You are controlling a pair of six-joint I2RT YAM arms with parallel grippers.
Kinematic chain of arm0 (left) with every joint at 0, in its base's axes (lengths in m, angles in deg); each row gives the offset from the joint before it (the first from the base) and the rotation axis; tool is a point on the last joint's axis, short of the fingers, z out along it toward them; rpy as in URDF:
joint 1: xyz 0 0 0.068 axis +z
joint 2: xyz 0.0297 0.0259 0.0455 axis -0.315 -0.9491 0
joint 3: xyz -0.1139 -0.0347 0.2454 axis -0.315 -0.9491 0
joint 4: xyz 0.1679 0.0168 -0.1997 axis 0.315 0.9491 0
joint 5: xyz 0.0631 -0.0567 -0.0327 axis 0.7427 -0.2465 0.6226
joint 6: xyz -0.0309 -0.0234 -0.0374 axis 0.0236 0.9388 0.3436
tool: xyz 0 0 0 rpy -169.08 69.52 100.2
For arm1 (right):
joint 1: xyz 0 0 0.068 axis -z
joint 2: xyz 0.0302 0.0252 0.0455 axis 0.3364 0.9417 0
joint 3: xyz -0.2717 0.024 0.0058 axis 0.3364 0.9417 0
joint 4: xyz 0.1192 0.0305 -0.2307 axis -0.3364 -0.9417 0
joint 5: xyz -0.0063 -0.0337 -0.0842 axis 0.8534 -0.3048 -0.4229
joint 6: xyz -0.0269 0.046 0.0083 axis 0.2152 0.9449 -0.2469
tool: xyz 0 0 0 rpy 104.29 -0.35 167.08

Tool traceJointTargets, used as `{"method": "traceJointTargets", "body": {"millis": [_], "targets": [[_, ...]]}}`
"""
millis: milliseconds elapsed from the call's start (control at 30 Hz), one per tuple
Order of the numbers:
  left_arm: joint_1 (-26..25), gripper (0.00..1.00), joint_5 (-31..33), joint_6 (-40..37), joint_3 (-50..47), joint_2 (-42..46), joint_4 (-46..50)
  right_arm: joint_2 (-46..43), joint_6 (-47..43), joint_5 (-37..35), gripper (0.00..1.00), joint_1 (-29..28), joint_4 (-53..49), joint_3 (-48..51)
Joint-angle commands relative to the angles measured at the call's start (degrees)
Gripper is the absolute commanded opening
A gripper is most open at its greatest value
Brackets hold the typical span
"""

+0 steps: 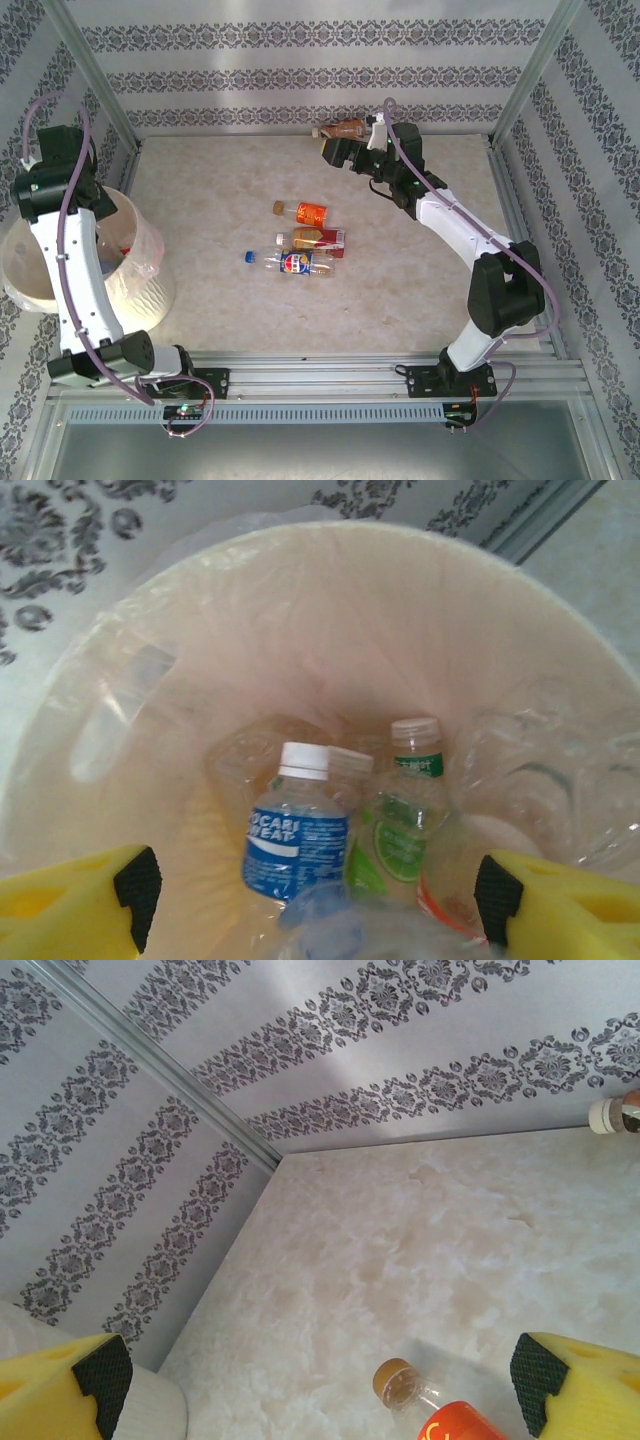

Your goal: Put the plastic bottles in the bin

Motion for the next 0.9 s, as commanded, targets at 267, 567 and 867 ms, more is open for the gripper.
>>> {"method": "traceJointTargets", "body": {"millis": [267, 567, 867], "targets": [[0.56, 0.91, -15.41, 0.44, -2.21, 5.41, -8.71, 0.19, -1.7, -1.21, 0.98, -0.86, -0.86, -0.82], [-0.53, 0.98, -30.01, 3.32, -6.36, 9.02, -16.97, -0.16, -1.58, -1.98, 0.98, -0.86, -0.9, -0.06], [-21.67, 1.0, -17.8, 12.12, -11.88, 10.85, -27.58, -3.27, -2.07, -4.16, 0.98, -0.78, -0.51, 3.82]]}}
